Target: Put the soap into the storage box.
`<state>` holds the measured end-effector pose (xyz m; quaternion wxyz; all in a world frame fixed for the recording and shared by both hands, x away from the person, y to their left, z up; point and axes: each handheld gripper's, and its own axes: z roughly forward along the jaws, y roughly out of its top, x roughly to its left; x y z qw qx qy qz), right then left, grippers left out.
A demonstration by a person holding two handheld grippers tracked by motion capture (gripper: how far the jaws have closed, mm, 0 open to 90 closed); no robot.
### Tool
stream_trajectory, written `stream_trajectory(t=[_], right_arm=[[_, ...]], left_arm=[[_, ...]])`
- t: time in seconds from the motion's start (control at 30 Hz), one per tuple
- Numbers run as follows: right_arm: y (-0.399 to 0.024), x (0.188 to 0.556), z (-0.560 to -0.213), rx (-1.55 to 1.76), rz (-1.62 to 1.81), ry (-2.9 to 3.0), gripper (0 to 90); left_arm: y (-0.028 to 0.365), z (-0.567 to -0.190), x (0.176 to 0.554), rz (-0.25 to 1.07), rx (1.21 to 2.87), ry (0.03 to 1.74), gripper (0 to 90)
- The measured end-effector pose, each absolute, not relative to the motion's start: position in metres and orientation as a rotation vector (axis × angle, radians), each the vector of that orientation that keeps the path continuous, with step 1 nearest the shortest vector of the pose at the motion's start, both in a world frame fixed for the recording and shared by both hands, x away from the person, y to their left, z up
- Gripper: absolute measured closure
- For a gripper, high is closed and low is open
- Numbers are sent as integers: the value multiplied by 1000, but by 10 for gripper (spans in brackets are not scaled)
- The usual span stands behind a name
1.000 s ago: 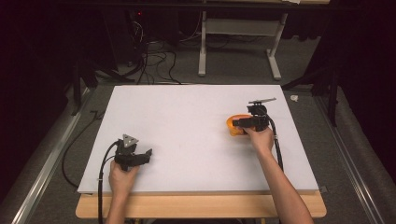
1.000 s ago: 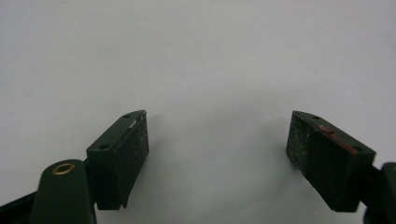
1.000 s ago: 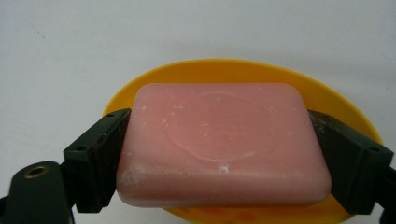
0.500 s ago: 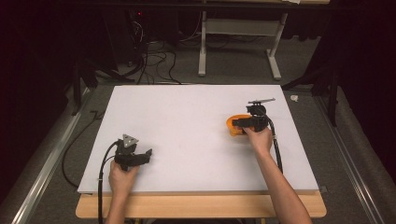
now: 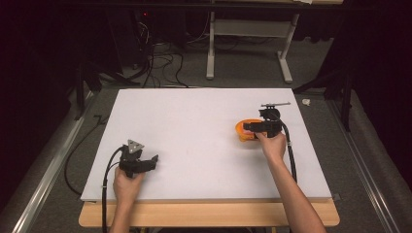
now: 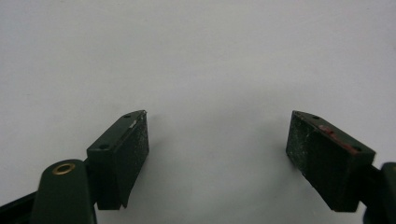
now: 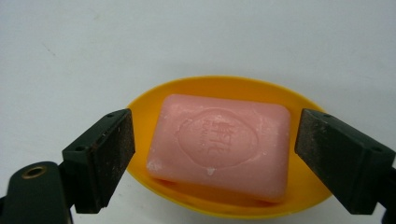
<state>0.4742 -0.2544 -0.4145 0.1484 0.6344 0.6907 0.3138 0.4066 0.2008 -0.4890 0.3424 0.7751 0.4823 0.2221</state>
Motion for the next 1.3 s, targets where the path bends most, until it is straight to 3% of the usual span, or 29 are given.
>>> stream_trajectory(t=[1.3], right_arm=[[-278, 399, -387, 1541, 1075, 1953, 169]], left_arm=[[201, -489, 407, 580, 2015, 1253, 216]])
